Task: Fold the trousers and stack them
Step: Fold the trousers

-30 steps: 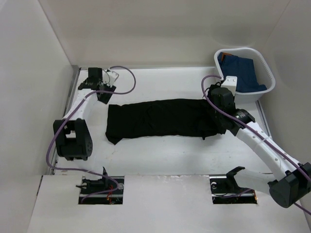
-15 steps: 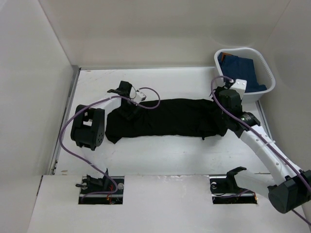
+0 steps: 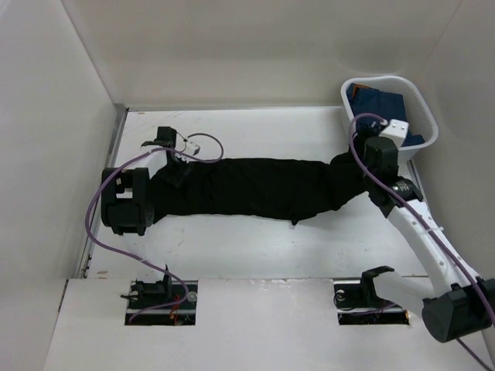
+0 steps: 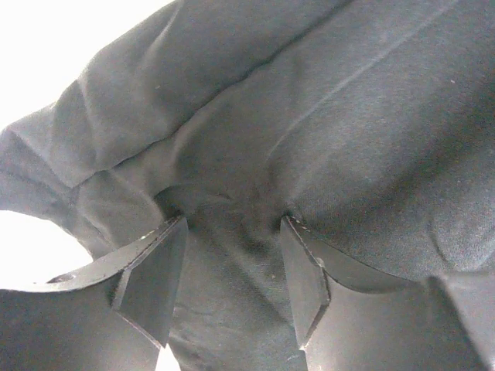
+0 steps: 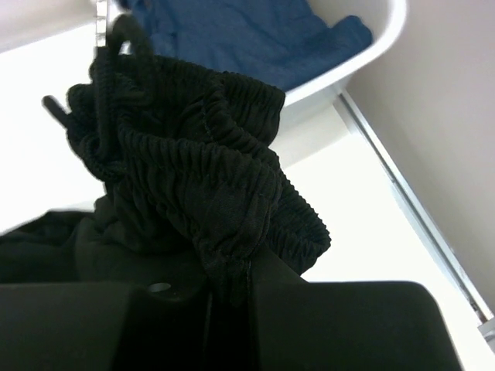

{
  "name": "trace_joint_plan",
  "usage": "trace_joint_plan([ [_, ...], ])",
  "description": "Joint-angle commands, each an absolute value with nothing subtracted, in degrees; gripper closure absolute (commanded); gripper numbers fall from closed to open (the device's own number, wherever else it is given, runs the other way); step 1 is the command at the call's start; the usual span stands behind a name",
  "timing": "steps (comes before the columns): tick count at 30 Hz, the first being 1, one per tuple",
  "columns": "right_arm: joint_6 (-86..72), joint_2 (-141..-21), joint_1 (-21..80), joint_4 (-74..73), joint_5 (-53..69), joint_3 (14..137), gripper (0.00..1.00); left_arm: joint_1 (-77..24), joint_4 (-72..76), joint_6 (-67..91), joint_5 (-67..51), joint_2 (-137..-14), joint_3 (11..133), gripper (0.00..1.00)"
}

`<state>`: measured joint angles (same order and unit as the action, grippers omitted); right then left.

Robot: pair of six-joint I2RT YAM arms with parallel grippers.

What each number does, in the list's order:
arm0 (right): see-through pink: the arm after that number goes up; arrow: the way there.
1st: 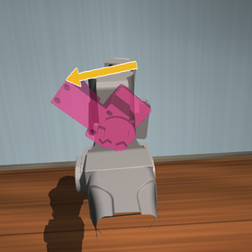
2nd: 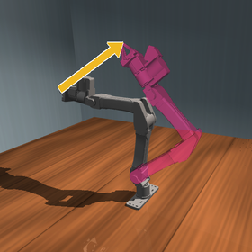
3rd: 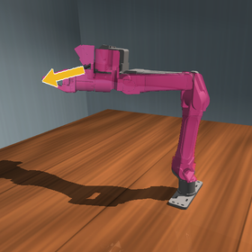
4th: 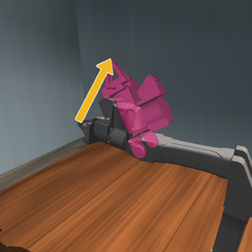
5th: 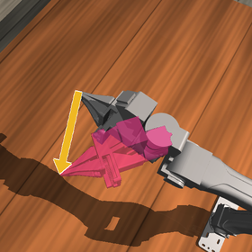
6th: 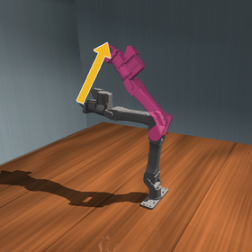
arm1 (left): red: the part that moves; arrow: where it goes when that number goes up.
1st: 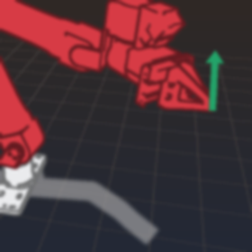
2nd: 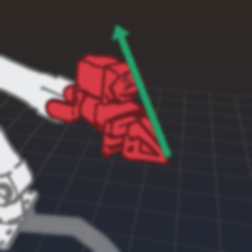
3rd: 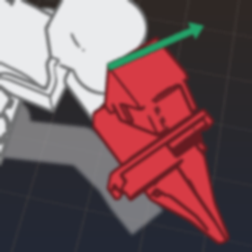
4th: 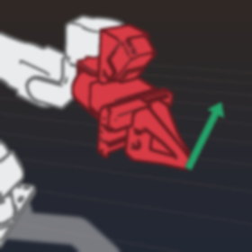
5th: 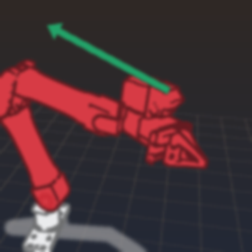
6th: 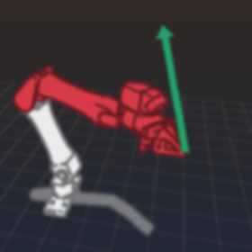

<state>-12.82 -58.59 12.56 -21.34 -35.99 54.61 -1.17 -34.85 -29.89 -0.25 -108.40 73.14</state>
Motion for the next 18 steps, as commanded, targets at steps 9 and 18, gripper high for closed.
trace_joint_plan([
  [9,-1.06,-85.22,43.61,-12.05,-49.21,71.35,0.96,-4.88,-36.21,-30.68,-2.2,-105.56,72.25,0.49],
  [18,-6.4,-107.91,56.11,-12.83,-52.39,84.8,0.94,-2.86,-36.39,-30.5,-2.64,-105.03,72.25,0.49],
])
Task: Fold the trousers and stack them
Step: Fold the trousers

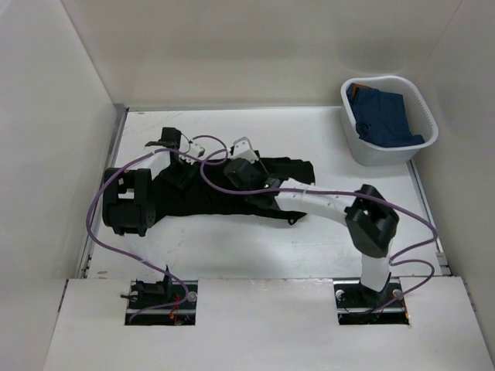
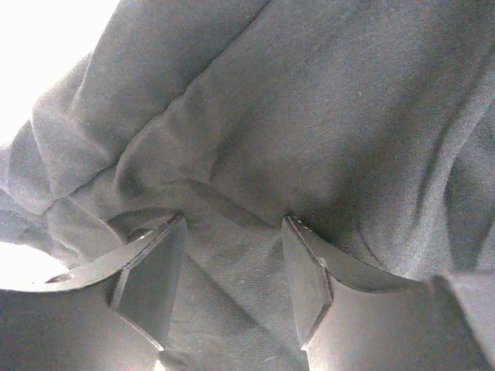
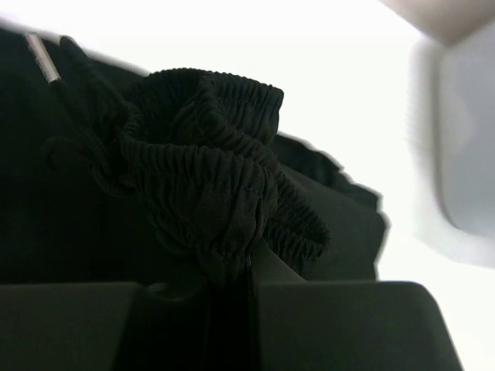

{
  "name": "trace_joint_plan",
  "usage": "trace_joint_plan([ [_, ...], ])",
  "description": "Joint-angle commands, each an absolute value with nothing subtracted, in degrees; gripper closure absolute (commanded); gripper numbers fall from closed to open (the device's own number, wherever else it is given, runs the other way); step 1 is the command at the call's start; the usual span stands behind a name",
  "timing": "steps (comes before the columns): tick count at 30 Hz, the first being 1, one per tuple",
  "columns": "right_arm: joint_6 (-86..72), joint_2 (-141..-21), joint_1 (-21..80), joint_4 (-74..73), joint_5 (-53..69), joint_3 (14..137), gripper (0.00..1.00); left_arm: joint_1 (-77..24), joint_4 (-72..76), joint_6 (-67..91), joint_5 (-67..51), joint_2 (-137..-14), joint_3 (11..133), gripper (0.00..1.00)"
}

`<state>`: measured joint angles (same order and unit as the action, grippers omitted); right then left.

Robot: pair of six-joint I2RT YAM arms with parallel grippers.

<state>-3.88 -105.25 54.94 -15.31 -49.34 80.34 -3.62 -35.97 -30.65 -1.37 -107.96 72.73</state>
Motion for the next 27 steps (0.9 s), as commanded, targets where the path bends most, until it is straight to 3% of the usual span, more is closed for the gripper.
trace_joint_plan([
  [1,-7.55,-109.41,56.81,-12.92,-52.12,86.21,0.93,-2.68,-36.39,-30.5,-2.72,-105.03,72.25,0.49],
  [3,-8.78,-111.7,57.69,-13.01,-51.86,88.41,0.89,-2.24,-36.3,-30.5,-2.81,-105.03,72.25,0.49],
  [5,-9.58,-113.37,57.96,-13.01,-50.72,90.34,0.79,-1.89,-36.12,-30.5,-2.81,-105.2,72.07,0.49],
  [7,-10.81,-113.82,58.4,-12.31,-47.13,90.96,0.52,-1.36,-35.77,-30.5,-2.9,-105.55,72.07,0.49],
  [9,-10.64,-113.21,59.1,-10.91,-38.72,90.97,0.34,-0.84,-35.51,-30.5,-3.16,-105.99,72.16,0.49],
  [12,-11.07,-110.23,59.98,-7.4,-23.78,90.79,0.14,-0.13,-35.25,-30.5,-3.16,-106.52,72.6,0.49],
  [13,-12.03,-108.82,60.16,-5.99,-19.55,90.7,0.13,0.22,-35.24,-30.41,-3.16,-106.61,73.03,0.48],
  [17,-15.72,-101.8,60.34,-0.54,-6.44,88.52,0.15,1.54,-35.24,-30.24,-3.16,-105.83,75.14,0.48],
  [20,-20.02,-93.81,59.55,2.63,-6.67,81.33,0.26,2.07,-35.33,-29.88,-3.16,-103.55,76.9,0.47],
  [23,-24.16,-85.89,55.08,0.72,-13.42,72.18,0.46,2.07,-34.98,-29.62,-4.91,-98.63,78.57,0.45],
  [25,-28.8,-81.14,50.16,-4.54,-19.14,65.59,0.7,1.89,-34.8,-29.44,-6.93,-94.94,79.97,0.44],
  [27,-33.55,-78.85,45.24,-9.29,-20.48,61.37,0.83,0.58,-35.5,-29.44,-9.3,-91.42,81.12,0.43],
])
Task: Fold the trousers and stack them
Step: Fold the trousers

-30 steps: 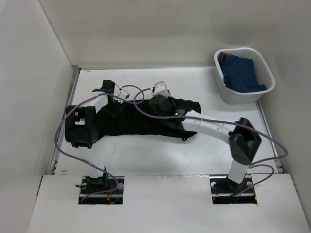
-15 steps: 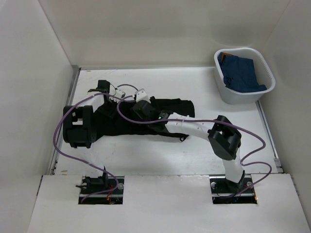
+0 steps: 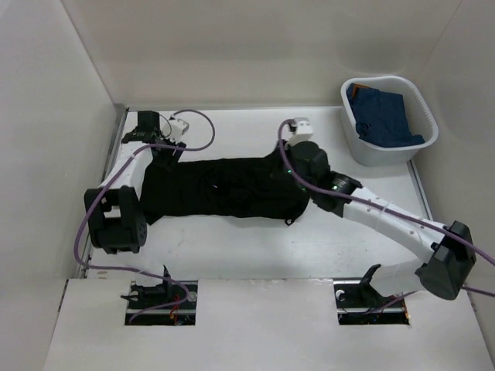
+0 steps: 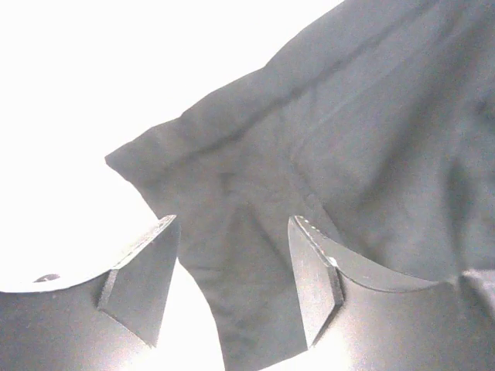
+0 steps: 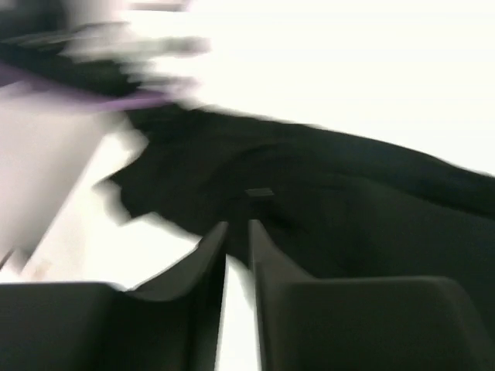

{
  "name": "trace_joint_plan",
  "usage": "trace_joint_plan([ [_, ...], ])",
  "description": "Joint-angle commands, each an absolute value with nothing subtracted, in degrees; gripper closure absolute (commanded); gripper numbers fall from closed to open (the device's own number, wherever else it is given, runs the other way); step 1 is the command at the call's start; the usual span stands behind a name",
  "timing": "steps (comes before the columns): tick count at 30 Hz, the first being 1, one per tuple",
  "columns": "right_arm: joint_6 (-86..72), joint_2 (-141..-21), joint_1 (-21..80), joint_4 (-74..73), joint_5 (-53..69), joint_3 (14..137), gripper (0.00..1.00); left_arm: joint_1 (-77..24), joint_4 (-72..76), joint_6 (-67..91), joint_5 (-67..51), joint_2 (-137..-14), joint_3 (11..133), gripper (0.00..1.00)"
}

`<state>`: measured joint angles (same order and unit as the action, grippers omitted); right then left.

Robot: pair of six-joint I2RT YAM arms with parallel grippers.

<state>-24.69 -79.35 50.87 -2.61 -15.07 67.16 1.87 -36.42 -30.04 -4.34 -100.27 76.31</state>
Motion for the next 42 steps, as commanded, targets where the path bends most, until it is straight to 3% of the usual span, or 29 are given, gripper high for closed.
trace_joint_plan([
  [1,-35.14,-78.49,43.04,-10.62,-20.13,59.69,0.85,-0.91,-36.2,-29.7,-11.06,-89.75,81.3,0.42],
  [7,-40.24,-81.21,38.01,-11.43,-18.46,54.15,0.87,-16.98,-44.82,-27.96,-19.76,-87.01,78.32,0.4],
  [11,-45.43,-83.4,38.01,-11.86,-16.79,50.72,0.87,-24.2,-41.59,-23.13,-22.85,-88.06,72.61,0.41],
  [15,-49.38,-87.35,38.19,-12.13,-15.21,47.82,0.87,-28.16,-32.89,-17.85,-24.43,-88.24,67.34,0.4],
  [19,-53.6,-91.84,36.88,-9.33,-13.1,45.88,0.88,-31.77,-29.45,-19.24,-18.66,-92.97,62.94,0.42],
  [24,-54.23,-89.75,35.99,-6.59,-13.18,44.83,0.87,-28.44,-27.43,-21.01,-12.31,-98.35,60.12,0.46],
  [26,-52.74,-85.98,35.99,-6.33,-14.14,44.21,0.8,-27.38,-26.37,-20.48,-12.74,-98.26,59.68,0.47],
  [30,-50.19,-73.51,36.08,-7.73,-19.23,41.23,0.52,-28.95,-26.19,-20.04,-15.02,-96.42,59.33,0.46],
  [35,-57.46,-59.43,35.64,-15.81,-23.03,35.08,0.32,-30.28,-26.19,-20.21,-14.77,-94.4,58.97,0.46],
  [42,-63.02,-65.1,29.76,-6.62,-11.98,29.27,0.16,-28.7,-27.25,-20.04,-14.68,-91.5,61.17,0.44],
])
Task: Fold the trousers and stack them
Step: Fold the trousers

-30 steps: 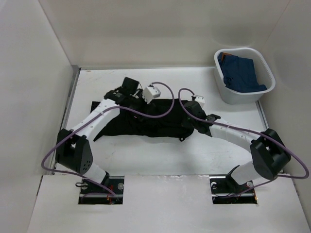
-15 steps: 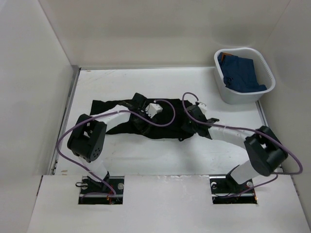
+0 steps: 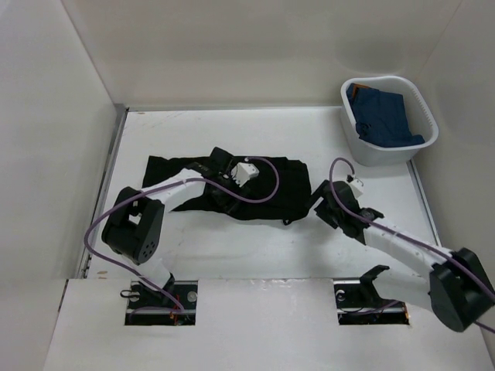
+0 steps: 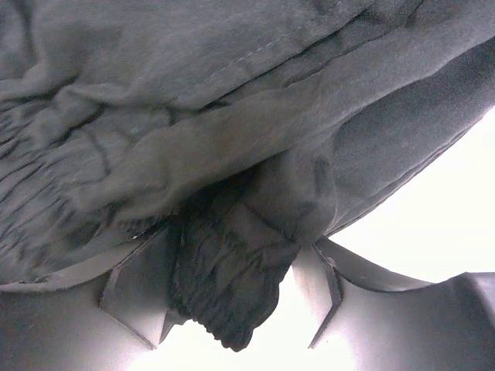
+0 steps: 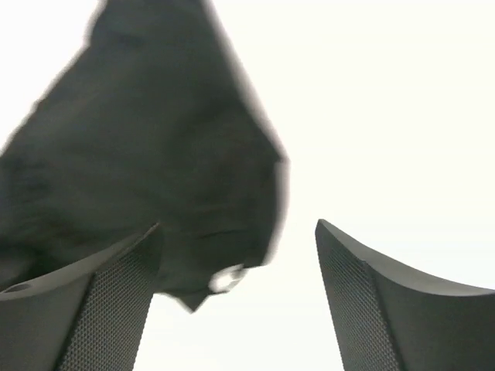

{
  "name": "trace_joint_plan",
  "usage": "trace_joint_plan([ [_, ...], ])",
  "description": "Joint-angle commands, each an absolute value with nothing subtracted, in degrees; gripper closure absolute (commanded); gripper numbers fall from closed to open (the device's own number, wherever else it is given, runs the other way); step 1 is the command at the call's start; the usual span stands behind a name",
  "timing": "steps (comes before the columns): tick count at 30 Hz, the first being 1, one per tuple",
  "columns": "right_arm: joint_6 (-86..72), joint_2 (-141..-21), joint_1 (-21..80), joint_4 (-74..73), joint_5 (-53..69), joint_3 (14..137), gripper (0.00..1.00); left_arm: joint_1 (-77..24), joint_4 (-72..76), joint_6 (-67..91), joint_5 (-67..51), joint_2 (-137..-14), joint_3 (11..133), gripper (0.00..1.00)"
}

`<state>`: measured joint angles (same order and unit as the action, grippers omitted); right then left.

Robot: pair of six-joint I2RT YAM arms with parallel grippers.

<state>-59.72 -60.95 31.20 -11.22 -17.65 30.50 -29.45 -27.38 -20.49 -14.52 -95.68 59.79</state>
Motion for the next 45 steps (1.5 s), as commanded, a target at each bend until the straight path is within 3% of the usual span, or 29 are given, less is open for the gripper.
trace_joint_plan([
  [1,-63.28,-67.48,29.66,-4.5,-10.21,29.62,0.15,-28.43,-27.42,-20.21,-14.68,-90.8,61.35,0.43],
  [5,-65.56,-74.17,29.49,0.87,-8.97,30.93,0.17,-27.47,-28.82,-20.22,-14.33,-88.51,62.58,0.41],
  [10,-66.97,-80.41,30.01,4.04,-4.23,34.8,0.31,-25.89,-31.37,-20.3,-14.33,-85.09,64.33,0.4],
  [12,-69.51,-80.95,30.1,4.48,-3.43,34.28,0.43,-24.22,-32.69,-20.48,-14.33,-83.24,65.39,0.4],
  [16,-71.19,-78.5,26.78,6.24,-1.59,30.86,0.91,-17.73,-34.63,-22.67,-11.87,-81.21,66.01,0.38],
  [17,-71.02,-77.09,25.37,6.24,-1.23,30.24,0.98,-15.01,-34.8,-23.81,-10.91,-81.12,65.57,0.38],
  [22,-61.12,-68.22,17.28,-1.46,-1.23,34.08,1.0,-3.66,-33.84,-27.6,-7.04,-84.98,63.81,0.38],
  [29,-33.7,-67.93,14.98,-22.74,-5.44,56.65,1.0,-3.2,-31.91,-23.38,-7.56,-93.5,64.95,0.39],
  [35,-19.96,-77.33,22.79,-33.56,-8.44,76.17,1.0,-7.51,-31.38,-16.01,-10.72,-104.49,68.81,0.42],
  [45,-13.54,-98.94,41.69,-41.39,-14.76,95.87,0.97,-6.19,-28.57,-12.39,-17.4,-105.82,70.31,0.41],
])
